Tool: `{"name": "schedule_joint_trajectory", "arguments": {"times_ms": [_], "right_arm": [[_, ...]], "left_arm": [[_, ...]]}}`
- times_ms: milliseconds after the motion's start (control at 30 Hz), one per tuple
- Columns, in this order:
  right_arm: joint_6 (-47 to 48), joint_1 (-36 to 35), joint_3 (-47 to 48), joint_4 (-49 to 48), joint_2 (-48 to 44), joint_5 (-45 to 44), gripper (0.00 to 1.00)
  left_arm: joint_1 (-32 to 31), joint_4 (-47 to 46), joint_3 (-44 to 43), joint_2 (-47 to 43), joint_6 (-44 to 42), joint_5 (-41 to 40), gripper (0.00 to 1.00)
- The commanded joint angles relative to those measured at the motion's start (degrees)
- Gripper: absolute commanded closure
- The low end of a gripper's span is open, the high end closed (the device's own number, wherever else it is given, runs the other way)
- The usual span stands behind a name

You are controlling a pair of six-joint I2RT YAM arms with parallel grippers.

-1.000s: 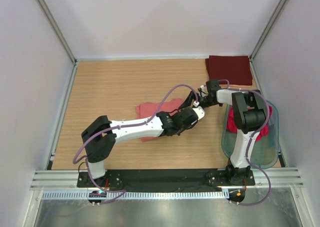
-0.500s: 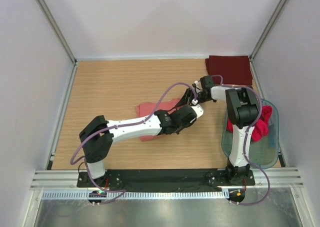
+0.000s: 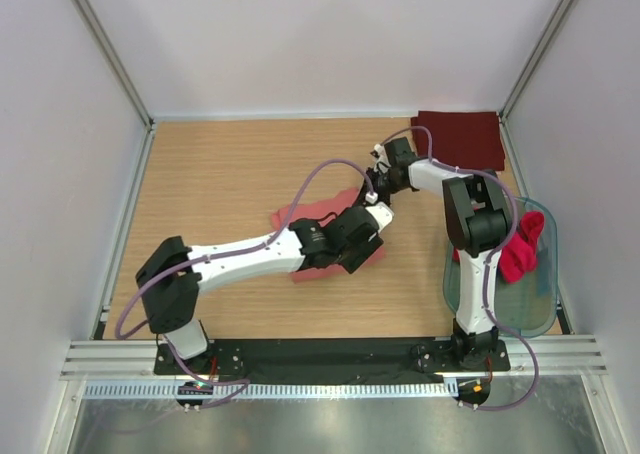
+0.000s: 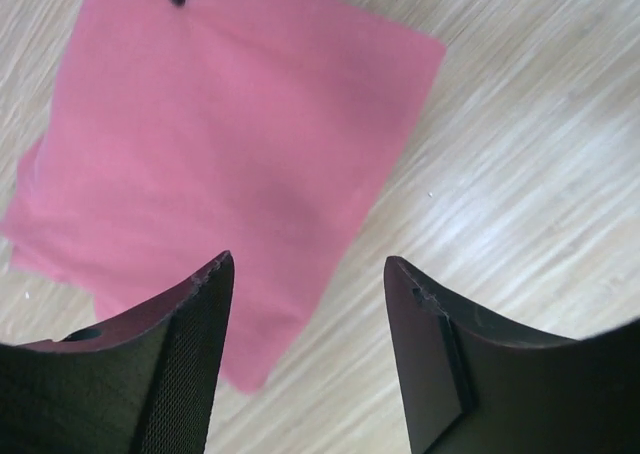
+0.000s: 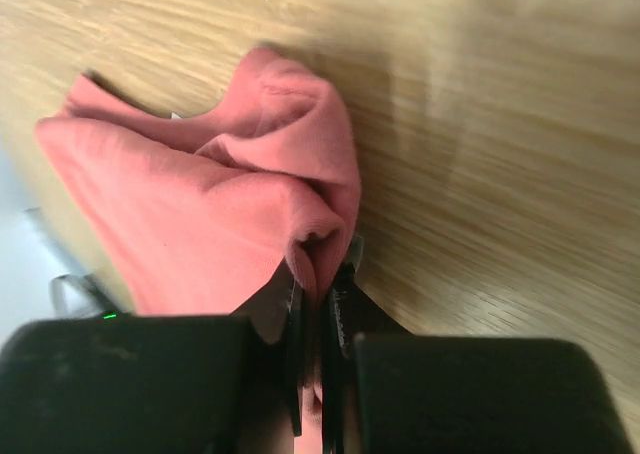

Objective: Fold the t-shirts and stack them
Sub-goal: Neatly place the folded tshirt to the corner

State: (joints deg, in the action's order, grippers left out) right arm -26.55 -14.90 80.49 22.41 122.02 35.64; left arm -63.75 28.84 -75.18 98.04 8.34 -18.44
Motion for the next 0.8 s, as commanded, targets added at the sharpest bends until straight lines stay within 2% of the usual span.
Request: {"name": "schedule_joint_trajectory", "arguments": {"times_ms": [0, 167, 333, 533, 767], "right_arm": [[11.94, -0.75, 5.54, 7.02, -4.41, -13.47, 0.99], [18.89, -1.36, 9.59, 10.98, -7.58, -25.16, 0.99], [23.81, -1.37, 19.34, 15.89, -9.07, -35.34, 0.99], [31.63, -1.37, 38.49, 25.65, -4.78, -50.46, 0.99], [35.07, 0.22, 57.81, 31.89, 1.19, -53.31, 0.99]], "left_arm": [[0.29, 1.13, 1.78, -8.81, 7.02, 0.60, 0.37], [0.38, 3.50, 6.79, -21.03, 14.50, -1.25, 0.37], [0.46, 5.96, 13.73, -30.61, 18.64, -2.39, 0.36], [0.90, 7.98, 18.04, -34.58, 19.08, -2.39, 0.33], [4.68, 6.84, 20.07, -34.23, 18.91, 1.64, 0.31]]}}
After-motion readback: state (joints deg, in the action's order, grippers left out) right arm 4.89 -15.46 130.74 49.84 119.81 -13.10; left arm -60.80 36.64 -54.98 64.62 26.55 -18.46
